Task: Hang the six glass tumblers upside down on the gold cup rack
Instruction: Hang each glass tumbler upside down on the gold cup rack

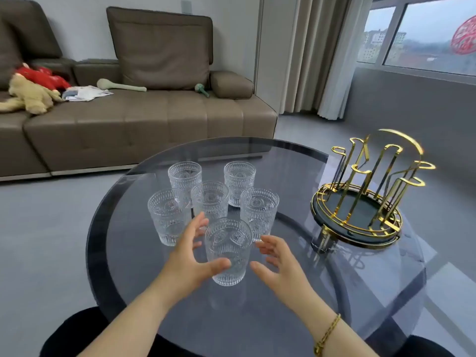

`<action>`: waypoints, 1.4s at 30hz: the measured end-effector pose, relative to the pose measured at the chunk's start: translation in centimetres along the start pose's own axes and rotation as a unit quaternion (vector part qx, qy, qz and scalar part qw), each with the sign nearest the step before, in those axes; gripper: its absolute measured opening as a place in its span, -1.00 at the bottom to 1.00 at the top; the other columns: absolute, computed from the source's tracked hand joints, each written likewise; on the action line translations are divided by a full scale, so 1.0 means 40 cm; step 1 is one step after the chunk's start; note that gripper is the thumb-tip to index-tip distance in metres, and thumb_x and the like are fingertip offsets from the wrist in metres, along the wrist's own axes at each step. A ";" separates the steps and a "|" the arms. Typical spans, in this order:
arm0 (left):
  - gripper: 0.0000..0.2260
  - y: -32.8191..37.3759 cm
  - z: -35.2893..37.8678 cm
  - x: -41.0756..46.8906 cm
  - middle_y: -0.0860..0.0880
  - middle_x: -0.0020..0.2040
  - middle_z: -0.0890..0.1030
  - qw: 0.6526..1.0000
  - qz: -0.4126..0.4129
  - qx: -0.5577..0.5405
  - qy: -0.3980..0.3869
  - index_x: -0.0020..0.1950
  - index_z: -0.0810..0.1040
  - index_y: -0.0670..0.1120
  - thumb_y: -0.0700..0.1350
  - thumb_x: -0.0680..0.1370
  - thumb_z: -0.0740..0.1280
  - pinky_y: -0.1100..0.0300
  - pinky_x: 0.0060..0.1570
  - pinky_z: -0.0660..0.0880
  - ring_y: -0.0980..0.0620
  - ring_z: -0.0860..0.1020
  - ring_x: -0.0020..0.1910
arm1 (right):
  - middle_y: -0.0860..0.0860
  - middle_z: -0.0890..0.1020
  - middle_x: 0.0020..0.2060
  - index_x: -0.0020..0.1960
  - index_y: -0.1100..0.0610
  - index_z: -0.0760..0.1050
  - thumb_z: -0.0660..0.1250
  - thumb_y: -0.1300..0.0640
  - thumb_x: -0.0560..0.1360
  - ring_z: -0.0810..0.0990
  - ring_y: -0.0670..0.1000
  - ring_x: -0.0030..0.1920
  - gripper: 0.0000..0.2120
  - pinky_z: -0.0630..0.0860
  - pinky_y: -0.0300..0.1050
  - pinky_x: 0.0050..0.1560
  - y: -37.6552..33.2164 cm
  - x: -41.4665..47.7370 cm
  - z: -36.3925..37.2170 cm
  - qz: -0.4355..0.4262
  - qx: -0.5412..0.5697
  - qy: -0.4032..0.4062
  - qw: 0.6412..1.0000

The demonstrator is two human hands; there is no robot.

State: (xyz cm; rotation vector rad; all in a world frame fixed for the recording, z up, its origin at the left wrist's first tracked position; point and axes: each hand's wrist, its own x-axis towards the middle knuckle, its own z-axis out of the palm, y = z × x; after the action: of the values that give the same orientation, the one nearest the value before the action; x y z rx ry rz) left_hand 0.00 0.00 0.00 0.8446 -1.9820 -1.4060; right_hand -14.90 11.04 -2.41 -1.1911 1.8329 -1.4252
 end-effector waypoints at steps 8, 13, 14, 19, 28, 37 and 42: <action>-0.08 -0.031 0.046 0.021 0.08 0.22 0.40 1.000 0.008 -0.014 0.016 0.34 0.12 0.12 -0.21 0.15 0.59 0.26 0.20 0.22 0.13 0.35 0.24 | -0.10 0.38 0.19 0.21 -0.11 0.13 0.43 0.16 0.31 0.34 -0.18 0.23 -0.37 0.20 -0.31 0.26 0.024 0.000 0.026 0.007 -0.048 -0.048 0.998; -0.27 -0.026 0.055 0.023 0.26 0.08 0.43 0.999 0.009 -0.032 0.023 0.12 0.25 0.24 -0.09 0.05 0.50 0.29 0.16 0.33 0.31 0.43 0.10 | -0.06 0.34 0.33 0.34 -0.07 0.07 0.46 0.07 0.25 0.27 -0.18 0.32 -0.19 0.18 -0.26 0.32 0.031 0.015 0.042 0.023 -0.042 -0.079 0.996; -0.31 -0.025 0.056 0.023 0.28 0.06 0.43 0.999 0.009 -0.036 0.026 0.07 0.28 0.26 -0.08 0.05 0.50 0.39 0.09 0.35 0.38 0.43 0.06 | -0.06 0.33 0.34 0.35 -0.08 0.06 0.47 0.06 0.24 0.26 -0.17 0.34 -0.18 0.18 -0.24 0.34 0.029 0.017 0.045 0.027 -0.033 -0.082 0.996; -0.34 -0.002 0.057 0.041 0.22 0.04 0.50 0.997 0.008 -0.077 0.021 0.01 0.34 0.23 0.08 -0.04 0.48 0.44 -0.04 0.42 0.46 0.47 -0.03 | -0.02 0.37 0.31 0.34 -0.09 0.06 0.49 0.14 0.24 0.31 -0.11 0.33 -0.16 0.25 -0.06 0.38 0.020 0.031 0.026 0.048 0.048 -0.092 0.993; -0.34 0.054 0.103 0.071 0.15 0.08 0.54 0.987 -0.004 -0.159 -0.005 0.03 0.38 0.17 0.08 -0.02 0.53 0.16 0.01 0.49 0.15 0.53 0.09 | 0.16 0.47 0.26 0.32 0.08 0.22 0.57 -0.08 0.00 0.51 0.13 0.19 -0.01 0.51 0.01 0.14 0.002 0.025 -0.031 0.097 0.375 -0.134 0.912; -0.08 0.110 0.224 0.109 0.16 0.16 0.50 0.976 -0.002 -0.187 -0.114 0.10 0.33 0.18 0.39 -0.21 0.46 0.17 0.18 0.43 0.06 0.46 0.23 | 0.07 0.60 0.04 0.19 0.09 0.36 0.59 -0.10 -0.07 0.61 0.05 0.01 -0.10 0.57 -0.02 -0.10 0.016 -0.001 -0.149 0.097 0.423 -0.044 0.900; -0.21 0.133 0.302 0.147 0.18 0.19 0.43 0.965 0.072 -0.145 -0.209 0.11 0.30 0.18 0.50 -0.01 0.31 0.44 0.13 0.39 0.28 0.41 0.17 | 0.00 0.61 -0.04 0.13 0.03 0.43 0.57 -0.15 -0.08 0.62 -0.04 -0.10 -0.18 0.57 -0.14 -0.28 -0.005 -0.017 -0.285 0.045 0.424 0.040 0.904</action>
State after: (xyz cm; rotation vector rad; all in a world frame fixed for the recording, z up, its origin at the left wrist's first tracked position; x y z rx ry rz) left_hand -13.70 4.10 2.03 0.2821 -2.0088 -1.8416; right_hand -23.87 17.12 1.20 -0.5899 1.0513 -1.9270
